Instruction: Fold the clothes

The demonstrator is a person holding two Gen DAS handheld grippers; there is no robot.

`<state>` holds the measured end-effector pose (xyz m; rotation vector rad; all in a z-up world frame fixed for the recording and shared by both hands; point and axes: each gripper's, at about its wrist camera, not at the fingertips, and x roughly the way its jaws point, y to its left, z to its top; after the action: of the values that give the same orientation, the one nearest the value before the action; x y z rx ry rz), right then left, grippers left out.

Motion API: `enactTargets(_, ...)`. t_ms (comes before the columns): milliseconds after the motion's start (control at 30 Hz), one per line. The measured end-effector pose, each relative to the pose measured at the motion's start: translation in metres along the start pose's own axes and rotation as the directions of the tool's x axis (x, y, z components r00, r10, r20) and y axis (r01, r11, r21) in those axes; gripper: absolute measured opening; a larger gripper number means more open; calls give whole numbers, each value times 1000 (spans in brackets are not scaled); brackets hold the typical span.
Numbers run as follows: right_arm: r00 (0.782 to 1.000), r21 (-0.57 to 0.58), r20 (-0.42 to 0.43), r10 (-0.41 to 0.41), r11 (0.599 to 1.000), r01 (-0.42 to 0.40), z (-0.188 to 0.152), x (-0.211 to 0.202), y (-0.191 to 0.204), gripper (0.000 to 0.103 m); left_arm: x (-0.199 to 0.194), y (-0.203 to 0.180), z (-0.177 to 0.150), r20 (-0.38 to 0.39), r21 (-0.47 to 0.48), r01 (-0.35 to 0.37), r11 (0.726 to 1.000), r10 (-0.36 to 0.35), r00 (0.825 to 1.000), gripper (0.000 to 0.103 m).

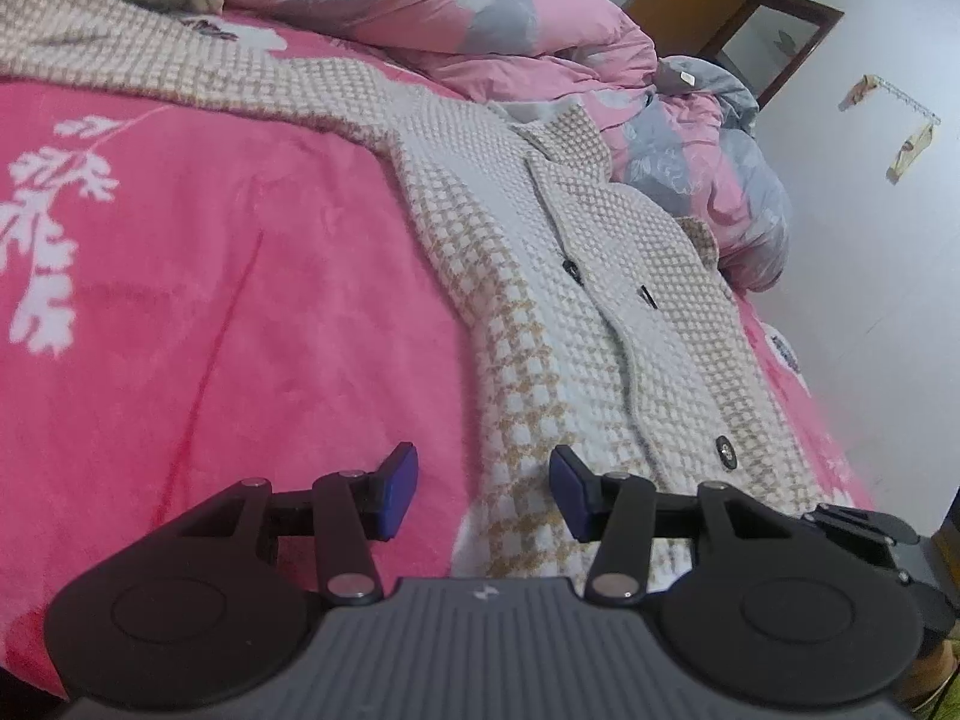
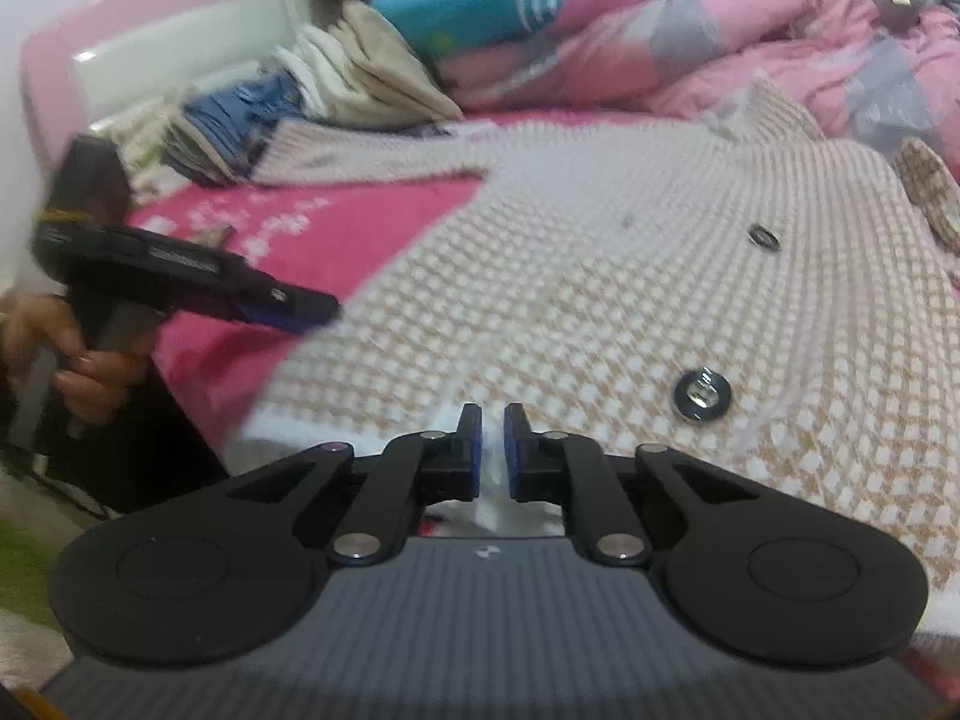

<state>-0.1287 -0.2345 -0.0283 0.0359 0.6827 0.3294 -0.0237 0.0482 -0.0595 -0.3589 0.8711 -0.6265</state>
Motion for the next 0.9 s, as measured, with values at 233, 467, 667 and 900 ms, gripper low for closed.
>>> enactTargets(233,1000,51,29,12,999,-14,-3,-5,-3,26,2,0,-5,-42,5,90,996,-89,995,49)
enactTargets(467,986,259,169,-1,965,-44,-2,-33,-34,8,3,4,-13,-67,-11,146,989,-146,987,52)
enactTargets(667,891,694,345,-296,719,-30,-37,-89,-124,7,4,6,-15,-81,-24,193,981,-194,978,52)
enactTargets(900,816,926,186,-548,375,40,-95,-122,-178,14,7,16,-14,-82,-93,248,964,-256,963,52)
